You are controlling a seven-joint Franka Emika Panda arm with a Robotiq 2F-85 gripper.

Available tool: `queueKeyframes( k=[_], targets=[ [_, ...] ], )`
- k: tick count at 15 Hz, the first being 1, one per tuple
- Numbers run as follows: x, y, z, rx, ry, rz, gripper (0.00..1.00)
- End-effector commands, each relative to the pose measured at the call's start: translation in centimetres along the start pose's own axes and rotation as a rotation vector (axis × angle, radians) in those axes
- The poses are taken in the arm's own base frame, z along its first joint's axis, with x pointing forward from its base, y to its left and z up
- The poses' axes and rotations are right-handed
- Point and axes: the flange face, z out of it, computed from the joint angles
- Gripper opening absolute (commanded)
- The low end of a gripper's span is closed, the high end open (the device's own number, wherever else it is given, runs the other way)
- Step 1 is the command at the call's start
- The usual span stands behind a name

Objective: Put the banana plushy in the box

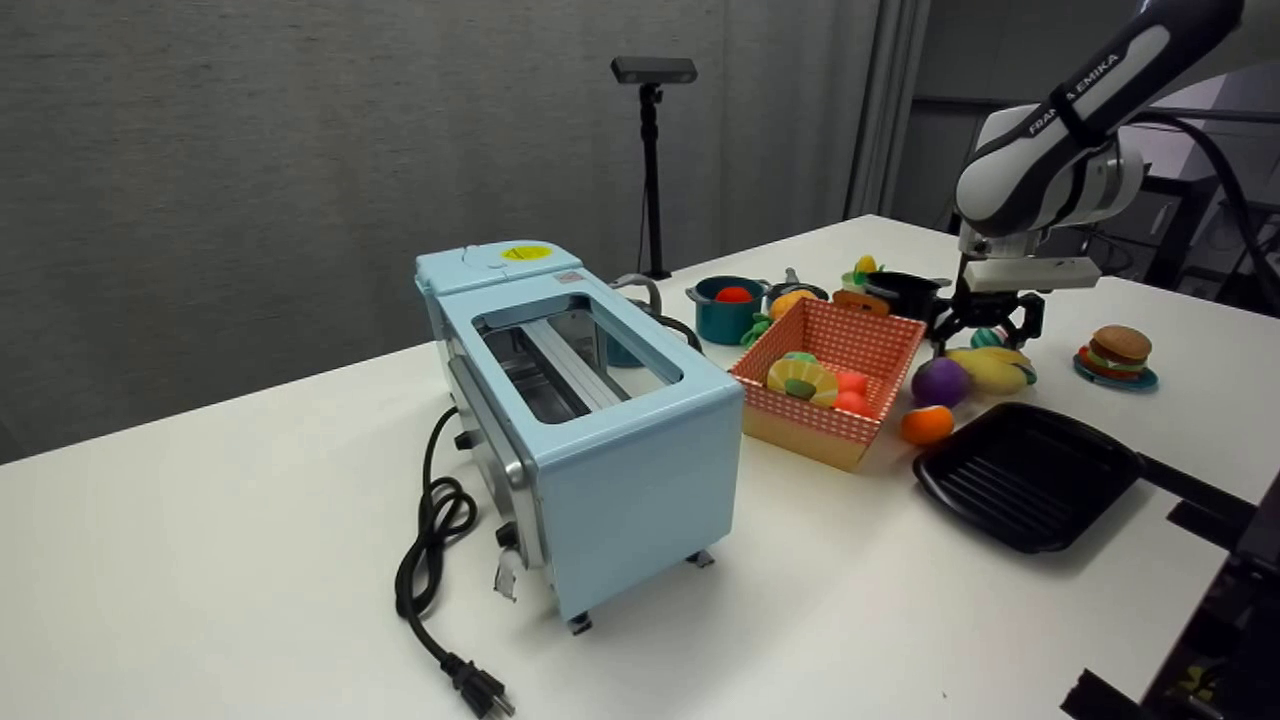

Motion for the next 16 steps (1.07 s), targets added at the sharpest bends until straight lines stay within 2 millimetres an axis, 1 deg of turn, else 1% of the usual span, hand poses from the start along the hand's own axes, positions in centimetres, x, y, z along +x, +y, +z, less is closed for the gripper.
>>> queueKeyframes(
  k=[1, 5, 6, 7, 8, 9, 10, 11, 16],
  targets=[
    [0.06, 0.00, -0.04, -0.001, -0.001, 0.000, 1.00],
    [0.05, -0.01, -0.04, -0.001, -0.001, 0.000, 1.00],
    [0.09, -0.02, -0.07, -0.002, 0.004, 0.004, 0.75],
    [0.16, -0.02, -0.10, -0.004, 0.007, 0.003, 0.74],
    [0.22, -0.01, -0.12, -0.004, 0.010, 0.001, 0.67],
    [0.28, 0.02, -0.15, -0.007, 0.013, 0.001, 0.57],
    [0.29, 0.02, -0.16, -0.009, 0.015, 0.000, 0.50],
    [0.33, 0.06, -0.18, -0.009, 0.016, 0.003, 0.41],
    [0.46, 0.27, -0.28, 0.002, 0.012, 0.010, 0.04]
  ],
)
